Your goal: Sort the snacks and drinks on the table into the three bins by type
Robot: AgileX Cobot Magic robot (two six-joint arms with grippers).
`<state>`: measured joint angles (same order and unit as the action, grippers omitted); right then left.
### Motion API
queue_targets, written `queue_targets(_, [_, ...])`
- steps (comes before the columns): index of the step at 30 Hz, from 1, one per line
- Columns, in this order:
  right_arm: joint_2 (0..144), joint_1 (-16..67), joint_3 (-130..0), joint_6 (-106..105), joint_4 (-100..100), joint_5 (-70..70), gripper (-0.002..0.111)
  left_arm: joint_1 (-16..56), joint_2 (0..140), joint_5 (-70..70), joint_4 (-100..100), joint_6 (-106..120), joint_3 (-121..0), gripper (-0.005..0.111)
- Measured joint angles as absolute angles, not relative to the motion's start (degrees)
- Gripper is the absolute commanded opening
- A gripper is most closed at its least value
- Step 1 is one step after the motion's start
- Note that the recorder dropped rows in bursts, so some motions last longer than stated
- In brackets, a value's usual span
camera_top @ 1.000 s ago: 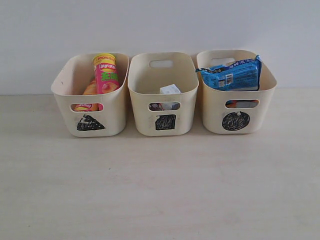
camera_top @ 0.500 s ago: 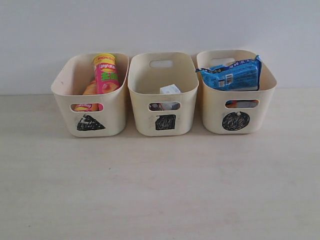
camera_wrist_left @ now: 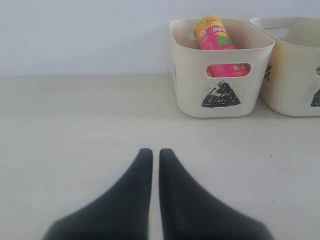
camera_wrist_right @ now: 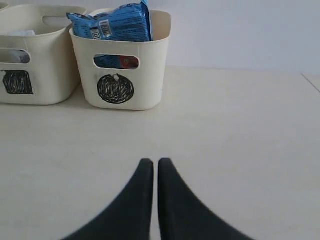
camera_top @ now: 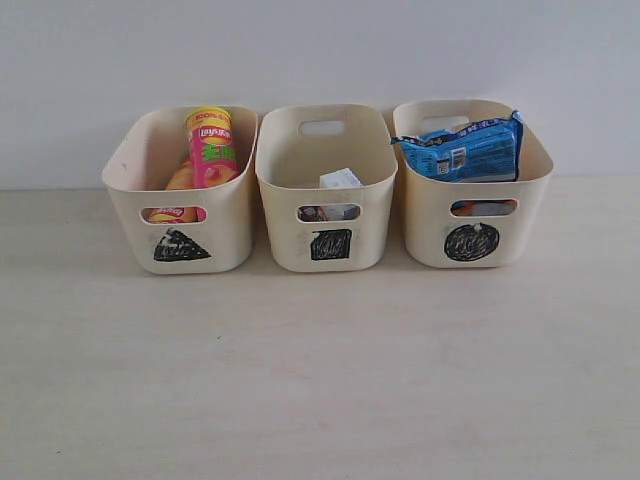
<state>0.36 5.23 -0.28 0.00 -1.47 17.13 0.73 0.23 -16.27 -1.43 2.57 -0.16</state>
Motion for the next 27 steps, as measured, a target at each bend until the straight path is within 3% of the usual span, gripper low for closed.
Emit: queue_targets(27, [0.36, 4.83, -0.28, -0.42, -0.87, 19.71, 0.001, 0.73, 0.23, -16.27, -1.43, 2.57, -0.16, 0.004])
